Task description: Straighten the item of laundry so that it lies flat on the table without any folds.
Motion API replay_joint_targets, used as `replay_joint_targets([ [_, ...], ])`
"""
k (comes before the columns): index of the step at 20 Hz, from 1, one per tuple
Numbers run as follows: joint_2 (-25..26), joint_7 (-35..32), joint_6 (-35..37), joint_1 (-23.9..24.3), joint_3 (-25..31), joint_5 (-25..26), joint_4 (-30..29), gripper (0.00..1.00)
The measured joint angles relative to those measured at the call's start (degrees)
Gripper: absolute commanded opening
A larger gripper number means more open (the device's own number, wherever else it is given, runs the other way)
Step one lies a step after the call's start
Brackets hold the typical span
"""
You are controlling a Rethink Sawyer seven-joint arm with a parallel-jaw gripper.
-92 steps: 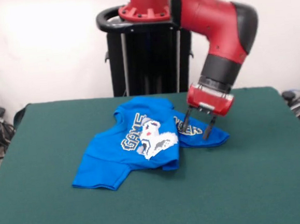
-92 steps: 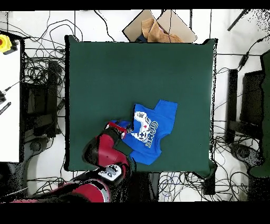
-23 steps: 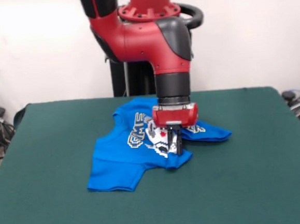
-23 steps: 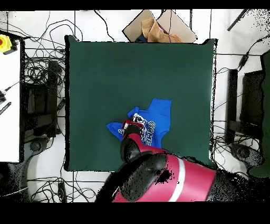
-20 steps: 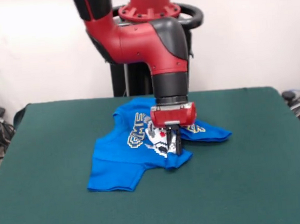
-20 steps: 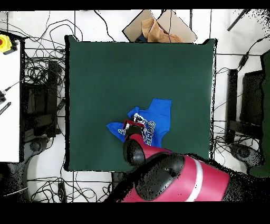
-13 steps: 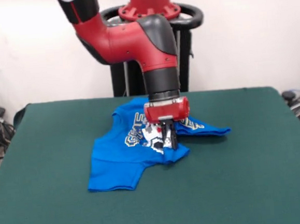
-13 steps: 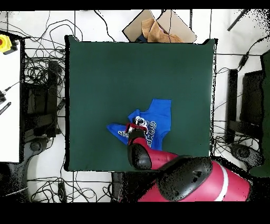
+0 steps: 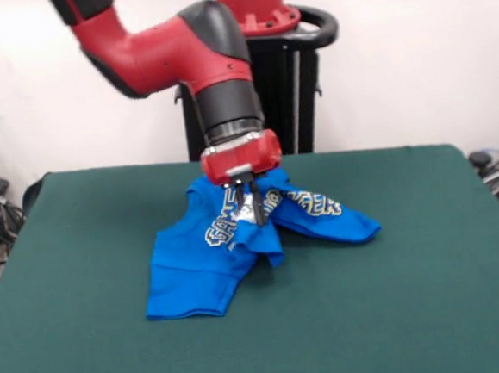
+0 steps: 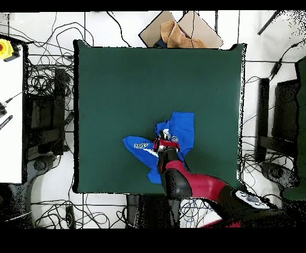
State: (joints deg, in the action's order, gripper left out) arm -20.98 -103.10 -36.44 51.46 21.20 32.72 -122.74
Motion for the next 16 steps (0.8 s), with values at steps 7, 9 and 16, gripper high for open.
replay_joint_targets([
  [7,8.9,-0.7,0.1,10.2,7.2,13.1,6.1,0.0],
  [9,11.2,-1.1,0.1,11.3,8.3,16.0,7.9,0.0],
  [16,18.0,-2.3,0.1,12.0,11.1,20.1,13.1,0.0],
])
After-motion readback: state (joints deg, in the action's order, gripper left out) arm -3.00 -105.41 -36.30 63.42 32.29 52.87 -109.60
